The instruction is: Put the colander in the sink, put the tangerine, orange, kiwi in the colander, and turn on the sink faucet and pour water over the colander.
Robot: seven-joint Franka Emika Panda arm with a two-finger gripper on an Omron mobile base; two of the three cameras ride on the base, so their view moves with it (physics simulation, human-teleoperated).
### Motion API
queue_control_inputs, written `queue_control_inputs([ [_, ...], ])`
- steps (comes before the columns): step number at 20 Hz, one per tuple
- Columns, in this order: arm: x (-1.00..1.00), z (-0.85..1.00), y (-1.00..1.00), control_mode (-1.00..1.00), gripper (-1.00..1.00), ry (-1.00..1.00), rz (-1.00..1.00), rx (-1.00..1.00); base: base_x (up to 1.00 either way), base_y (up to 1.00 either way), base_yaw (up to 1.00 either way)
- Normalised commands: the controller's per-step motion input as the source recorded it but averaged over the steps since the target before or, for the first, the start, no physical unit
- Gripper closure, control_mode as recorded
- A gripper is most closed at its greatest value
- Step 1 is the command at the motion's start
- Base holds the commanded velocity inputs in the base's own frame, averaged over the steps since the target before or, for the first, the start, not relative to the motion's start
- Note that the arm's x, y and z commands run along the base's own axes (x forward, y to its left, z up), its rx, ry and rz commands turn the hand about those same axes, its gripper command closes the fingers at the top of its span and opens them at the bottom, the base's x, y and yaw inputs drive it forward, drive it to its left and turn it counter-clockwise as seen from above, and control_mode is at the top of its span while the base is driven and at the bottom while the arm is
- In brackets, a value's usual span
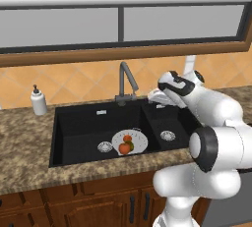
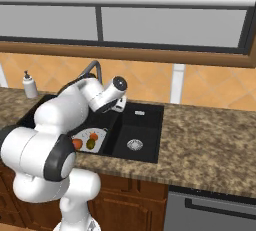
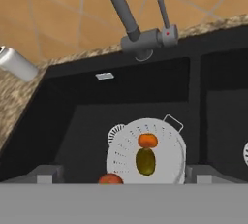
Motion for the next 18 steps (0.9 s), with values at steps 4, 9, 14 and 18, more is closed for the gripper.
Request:
queue_control_inputs([
  [4, 0.69, 0.11, -0.01, -1.0, -1.0, 0.0, 0.0, 0.13, 0.0, 0.0, 0.0],
  [9, 0.58, 0.0, 0.0, -1.0, -1.0, -0.01, 0.0, 0.06, 0.0, 0.0, 0.0],
  [14, 0.62, 0.0, 0.02, -1.0, -1.0, 0.0, 0.0, 0.02, 0.0, 0.0, 0.0],
  [18, 0.54, -0.1, 0.19, -1.0, -1.0, 0.0, 0.0, 0.0, 0.0, 0.0, 0.0],
])
